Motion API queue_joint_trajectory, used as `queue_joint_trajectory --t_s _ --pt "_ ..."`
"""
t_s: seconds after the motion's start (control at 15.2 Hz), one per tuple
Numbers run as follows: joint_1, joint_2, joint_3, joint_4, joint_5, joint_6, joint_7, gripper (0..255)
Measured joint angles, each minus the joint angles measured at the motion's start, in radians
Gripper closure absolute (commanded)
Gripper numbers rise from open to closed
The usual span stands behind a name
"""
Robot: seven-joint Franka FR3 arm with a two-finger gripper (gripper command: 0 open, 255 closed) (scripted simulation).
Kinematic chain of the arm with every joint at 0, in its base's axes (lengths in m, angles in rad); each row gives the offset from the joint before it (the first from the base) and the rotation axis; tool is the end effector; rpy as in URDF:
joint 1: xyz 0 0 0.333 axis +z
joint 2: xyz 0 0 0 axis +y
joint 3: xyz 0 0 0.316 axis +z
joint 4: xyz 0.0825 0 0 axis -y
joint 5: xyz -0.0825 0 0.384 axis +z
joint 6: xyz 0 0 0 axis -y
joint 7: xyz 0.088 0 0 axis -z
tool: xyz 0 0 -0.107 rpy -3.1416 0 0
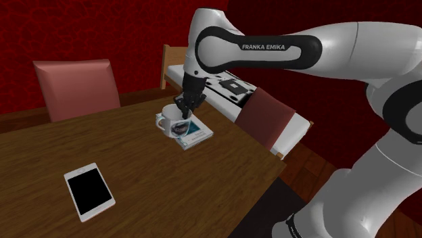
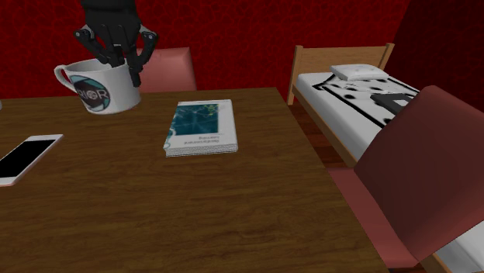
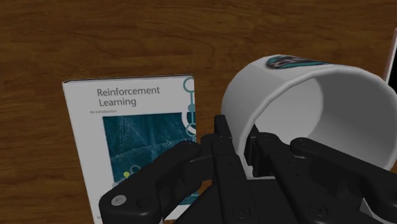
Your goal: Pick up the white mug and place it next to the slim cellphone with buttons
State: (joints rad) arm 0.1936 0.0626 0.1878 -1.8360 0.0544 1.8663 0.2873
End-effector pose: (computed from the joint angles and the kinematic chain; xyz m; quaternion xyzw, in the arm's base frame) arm 0.5344 0.2166 0.4887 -0.9986 -0.0386 0.0252 0.0248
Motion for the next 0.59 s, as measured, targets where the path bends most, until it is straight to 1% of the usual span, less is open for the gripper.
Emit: queue_joint_trajectory --t_s 0.26,0.4,0.59 --pt "0.046 0.093 0.033 0.120 -0.022 -0.025 0.084 255" --pt "0.073 0.163 0.047 0.214 -0.039 -0.049 0.127 255" --pt "0.120 0.242 0.067 0.322 -0.062 -0.075 0.194 255"
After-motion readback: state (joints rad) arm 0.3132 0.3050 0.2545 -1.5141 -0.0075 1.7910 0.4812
